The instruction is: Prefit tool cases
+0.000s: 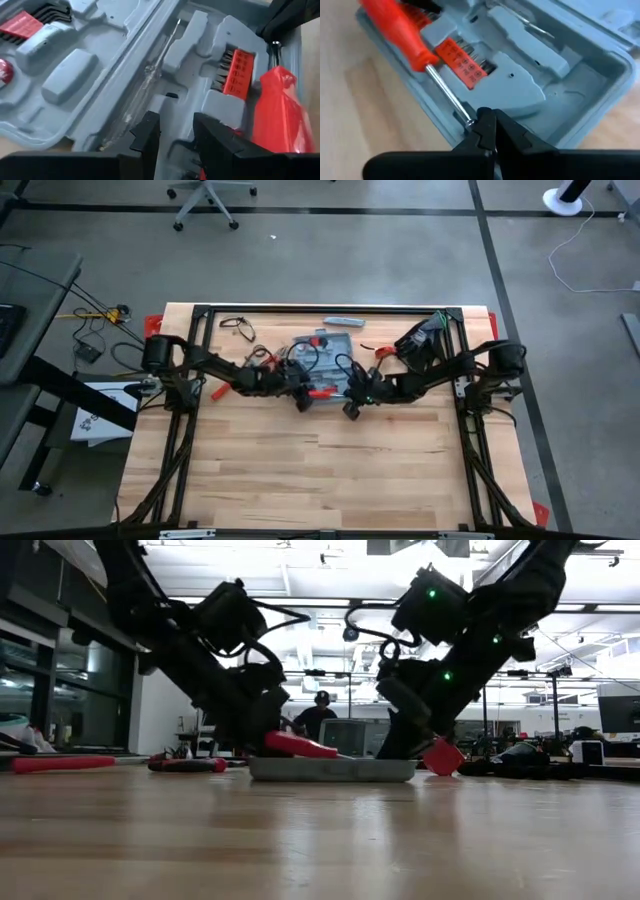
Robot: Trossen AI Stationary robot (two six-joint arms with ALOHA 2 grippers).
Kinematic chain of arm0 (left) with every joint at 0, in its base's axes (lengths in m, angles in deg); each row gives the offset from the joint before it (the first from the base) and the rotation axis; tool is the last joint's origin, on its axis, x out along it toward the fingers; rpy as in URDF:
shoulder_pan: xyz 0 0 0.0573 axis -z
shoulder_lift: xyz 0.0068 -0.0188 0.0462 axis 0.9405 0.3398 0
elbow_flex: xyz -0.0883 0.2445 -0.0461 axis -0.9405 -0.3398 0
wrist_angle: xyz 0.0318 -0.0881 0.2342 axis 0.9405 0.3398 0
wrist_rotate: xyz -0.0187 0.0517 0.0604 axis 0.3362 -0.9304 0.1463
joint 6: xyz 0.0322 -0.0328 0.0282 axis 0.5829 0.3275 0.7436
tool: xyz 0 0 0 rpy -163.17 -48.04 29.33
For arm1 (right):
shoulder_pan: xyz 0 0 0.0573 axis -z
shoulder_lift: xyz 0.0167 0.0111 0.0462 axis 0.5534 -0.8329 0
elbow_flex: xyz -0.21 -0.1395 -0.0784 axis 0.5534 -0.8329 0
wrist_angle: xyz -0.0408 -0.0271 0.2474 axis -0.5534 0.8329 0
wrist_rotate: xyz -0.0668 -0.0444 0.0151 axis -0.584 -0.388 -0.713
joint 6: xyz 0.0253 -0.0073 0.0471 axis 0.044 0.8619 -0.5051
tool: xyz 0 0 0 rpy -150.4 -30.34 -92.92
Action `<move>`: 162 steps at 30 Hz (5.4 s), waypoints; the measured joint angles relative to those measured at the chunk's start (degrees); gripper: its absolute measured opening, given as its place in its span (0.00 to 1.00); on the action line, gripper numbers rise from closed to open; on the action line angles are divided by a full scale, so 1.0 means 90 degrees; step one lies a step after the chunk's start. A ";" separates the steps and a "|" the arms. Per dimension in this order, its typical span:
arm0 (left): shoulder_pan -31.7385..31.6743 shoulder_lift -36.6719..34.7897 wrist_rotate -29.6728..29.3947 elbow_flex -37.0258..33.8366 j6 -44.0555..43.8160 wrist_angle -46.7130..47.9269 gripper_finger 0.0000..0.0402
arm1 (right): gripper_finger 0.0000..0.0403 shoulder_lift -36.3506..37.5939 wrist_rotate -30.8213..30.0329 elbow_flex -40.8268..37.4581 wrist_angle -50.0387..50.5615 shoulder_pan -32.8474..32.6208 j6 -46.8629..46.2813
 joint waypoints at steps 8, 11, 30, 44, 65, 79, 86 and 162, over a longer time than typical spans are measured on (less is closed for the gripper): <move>0.0417 -0.0020 0.0060 0.0001 -0.0073 -0.0001 0.28 | 0.00 0.0197 -0.0214 -0.0032 0.0068 -0.0632 -0.0253; 0.0578 -0.0024 0.0057 -0.0004 0.0061 -0.0001 0.28 | 0.00 0.0215 -0.0227 -0.0039 0.0015 -0.0710 -0.0292; 0.0814 -0.1565 0.1107 -0.0016 0.1191 0.0779 0.29 | 0.00 -0.0433 -0.0411 -0.0012 -0.0857 -0.0688 -0.0362; 0.0537 -0.0888 0.1182 -0.0011 0.1733 0.1777 0.52 | 0.00 -0.0443 -0.0309 -0.0029 -0.0980 -0.0688 -0.0258; 0.0909 -0.1182 0.0443 -0.0026 0.1796 0.1770 0.12 | 0.00 -0.0445 -0.0282 -0.0036 -0.1015 -0.0690 -0.0266; 0.0997 -0.1538 0.0594 -0.0016 0.2002 0.1837 0.03 | 0.00 -0.0459 -0.0280 -0.0048 -0.1216 -0.0693 -0.0081; 0.0993 -0.1538 0.0871 -0.0016 0.2483 0.1374 0.09 | 0.00 -0.0460 -0.0280 -0.0046 -0.1291 -0.0693 -0.0034; 0.0554 -0.0686 0.1494 0.0991 0.2332 0.3790 0.21 | 0.00 -0.0892 0.0204 -0.0002 -0.1923 -0.0642 -0.0150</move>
